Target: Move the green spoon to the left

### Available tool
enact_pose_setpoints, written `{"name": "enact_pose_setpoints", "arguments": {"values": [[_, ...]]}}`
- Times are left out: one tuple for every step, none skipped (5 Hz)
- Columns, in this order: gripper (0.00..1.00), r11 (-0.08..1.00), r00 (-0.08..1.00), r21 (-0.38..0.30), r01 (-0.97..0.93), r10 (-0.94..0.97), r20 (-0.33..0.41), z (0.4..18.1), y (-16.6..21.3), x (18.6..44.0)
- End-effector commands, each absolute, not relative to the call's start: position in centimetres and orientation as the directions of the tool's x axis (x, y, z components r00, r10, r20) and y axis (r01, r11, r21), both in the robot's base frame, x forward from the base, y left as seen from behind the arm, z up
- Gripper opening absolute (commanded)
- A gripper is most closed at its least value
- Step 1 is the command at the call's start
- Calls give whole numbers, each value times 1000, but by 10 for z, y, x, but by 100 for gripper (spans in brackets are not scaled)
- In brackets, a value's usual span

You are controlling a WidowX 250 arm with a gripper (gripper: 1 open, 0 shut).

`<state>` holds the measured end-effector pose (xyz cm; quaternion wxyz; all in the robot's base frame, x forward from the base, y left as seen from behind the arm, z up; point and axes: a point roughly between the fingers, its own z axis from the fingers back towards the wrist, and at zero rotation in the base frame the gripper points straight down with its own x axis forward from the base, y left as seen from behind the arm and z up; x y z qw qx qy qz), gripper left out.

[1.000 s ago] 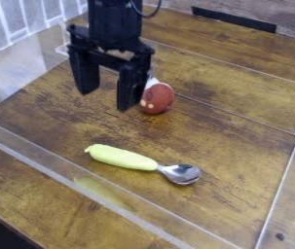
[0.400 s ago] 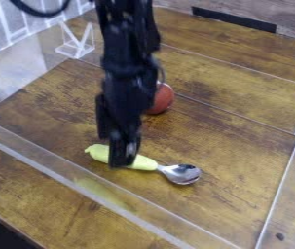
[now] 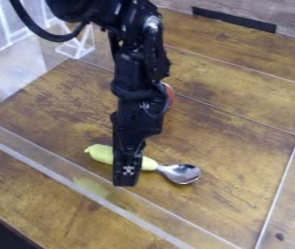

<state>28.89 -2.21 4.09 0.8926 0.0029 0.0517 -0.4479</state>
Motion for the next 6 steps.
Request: {"name": "enact_pose_setpoints", "arguments": {"values": [[100,639,635,-31,769,-768,-88,34,-9,291],[100,660,656,-34,750,-750,-90,25,-6,290],[100,679,674,-38,733,-733,-93,17,-2,289],[100,698,692,-44,715,-715,-95,14,-3,291],[100,713,707,-52,699,-701,-100,10,-3,293],[100,764,757,-61,643,-645,-106,7,3,295]]}}
